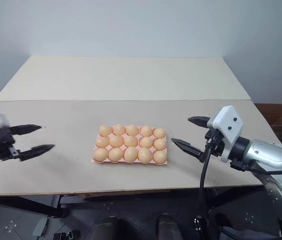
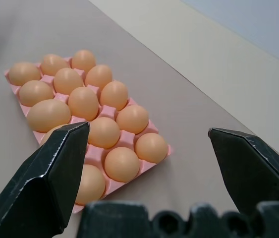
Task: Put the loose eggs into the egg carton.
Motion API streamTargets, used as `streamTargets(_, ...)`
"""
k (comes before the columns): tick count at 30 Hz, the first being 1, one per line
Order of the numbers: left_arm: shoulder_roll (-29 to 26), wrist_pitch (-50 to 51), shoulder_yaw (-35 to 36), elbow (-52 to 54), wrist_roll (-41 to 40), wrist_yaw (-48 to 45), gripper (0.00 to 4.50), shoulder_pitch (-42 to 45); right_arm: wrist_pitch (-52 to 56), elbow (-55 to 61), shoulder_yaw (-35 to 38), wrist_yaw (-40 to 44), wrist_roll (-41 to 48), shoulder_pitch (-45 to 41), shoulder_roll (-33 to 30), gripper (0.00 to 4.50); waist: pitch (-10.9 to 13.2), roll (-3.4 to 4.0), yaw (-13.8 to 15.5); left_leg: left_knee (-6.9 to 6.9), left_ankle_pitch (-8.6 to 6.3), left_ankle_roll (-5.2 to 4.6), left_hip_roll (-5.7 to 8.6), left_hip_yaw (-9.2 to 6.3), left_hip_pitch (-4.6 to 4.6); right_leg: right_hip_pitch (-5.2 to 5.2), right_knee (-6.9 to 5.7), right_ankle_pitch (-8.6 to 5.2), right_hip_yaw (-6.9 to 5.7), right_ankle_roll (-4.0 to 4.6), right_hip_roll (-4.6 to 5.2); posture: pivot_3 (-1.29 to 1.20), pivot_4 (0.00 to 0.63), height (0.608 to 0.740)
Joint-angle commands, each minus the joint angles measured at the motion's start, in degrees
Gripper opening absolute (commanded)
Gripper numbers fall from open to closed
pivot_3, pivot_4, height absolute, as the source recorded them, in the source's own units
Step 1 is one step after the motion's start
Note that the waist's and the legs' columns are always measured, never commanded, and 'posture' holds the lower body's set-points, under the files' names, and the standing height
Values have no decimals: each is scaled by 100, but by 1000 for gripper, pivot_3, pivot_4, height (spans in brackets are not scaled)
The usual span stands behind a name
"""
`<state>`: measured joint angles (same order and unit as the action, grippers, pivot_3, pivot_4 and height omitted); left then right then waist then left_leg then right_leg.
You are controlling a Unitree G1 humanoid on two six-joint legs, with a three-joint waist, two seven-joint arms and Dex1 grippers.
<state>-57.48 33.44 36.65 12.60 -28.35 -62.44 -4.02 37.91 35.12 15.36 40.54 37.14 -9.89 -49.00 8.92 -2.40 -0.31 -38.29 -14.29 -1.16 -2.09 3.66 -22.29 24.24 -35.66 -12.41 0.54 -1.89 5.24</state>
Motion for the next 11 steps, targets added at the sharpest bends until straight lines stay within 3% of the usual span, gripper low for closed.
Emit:
streamTargets(1, 174, 214, 607, 412, -329, 42, 4492, -316, -229, 20, -8, 35, -40, -130, 69, 4500, 0, -1, 12, 0, 0, 0, 0, 0, -1, 2, 0, 0, -1, 0, 0, 0, 150, 740)
streamTargets(11, 408, 343, 1055, 998, -692, 196, 4492, -740, -218, -104, -55, 197, -36, -239, 20, 4500, 0, 0, 45, 0, 0, 1, 0, 1, -1, 1, -1, -1, -2, 6, -2, 0, 150, 740)
